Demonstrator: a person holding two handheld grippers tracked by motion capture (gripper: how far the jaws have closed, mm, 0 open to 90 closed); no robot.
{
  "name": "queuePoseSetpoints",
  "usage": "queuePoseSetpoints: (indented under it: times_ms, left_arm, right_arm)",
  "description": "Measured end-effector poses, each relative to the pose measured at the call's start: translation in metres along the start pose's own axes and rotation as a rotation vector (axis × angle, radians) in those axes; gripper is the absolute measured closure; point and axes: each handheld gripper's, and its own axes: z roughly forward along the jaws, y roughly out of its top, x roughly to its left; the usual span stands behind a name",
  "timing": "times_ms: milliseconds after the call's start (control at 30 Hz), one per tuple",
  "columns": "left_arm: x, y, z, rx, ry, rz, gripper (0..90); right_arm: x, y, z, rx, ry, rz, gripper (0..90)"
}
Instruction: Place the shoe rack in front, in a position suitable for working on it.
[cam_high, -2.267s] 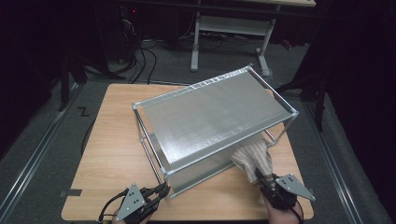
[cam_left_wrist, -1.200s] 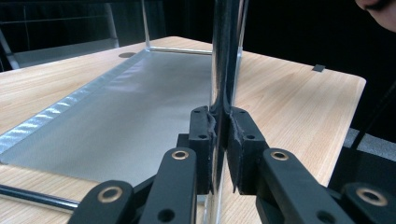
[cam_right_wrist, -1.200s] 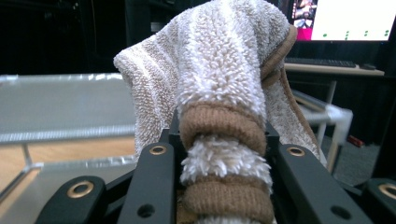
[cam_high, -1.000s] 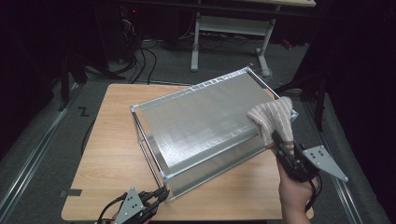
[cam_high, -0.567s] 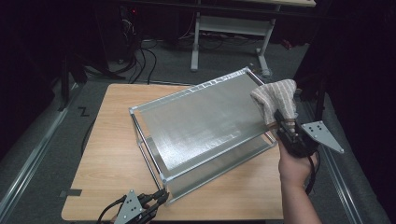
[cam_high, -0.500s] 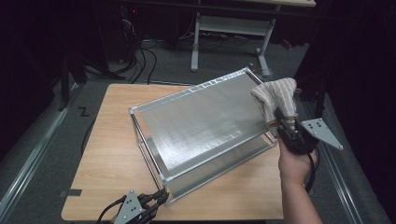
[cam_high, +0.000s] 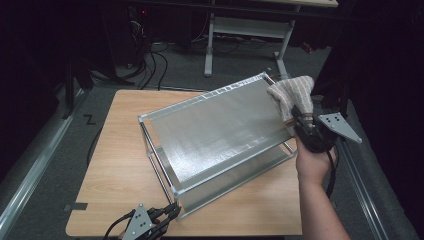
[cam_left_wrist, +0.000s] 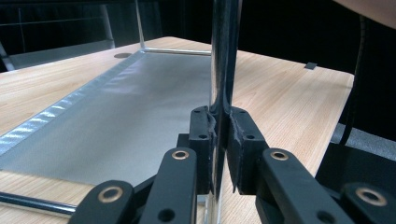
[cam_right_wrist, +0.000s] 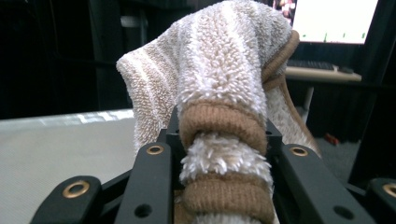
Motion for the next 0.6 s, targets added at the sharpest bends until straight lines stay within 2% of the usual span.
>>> queuePoseSetpoints:
  times_ms: [233, 433, 600]
  left_arm:
    - [0.000, 0.000, 0.000, 0.000, -0.001, -0.004, 80.6]
    - [0.000, 0.000, 0.000, -0.001, -0.001, -0.003, 80.6]
    - [0.000, 0.000, 0.000, -0.001, 0.000, -0.004, 80.6]
  right_arm:
    - [-0.006, -0.020, 0.016, 0.069, -0.020, 0.020, 65.2]
    - [-0.006, -0.026, 0.019, 0.073, -0.023, 0.018, 60.8]
    - [-0.006, -0.027, 0.021, 0.072, -0.021, 0.024, 53.5]
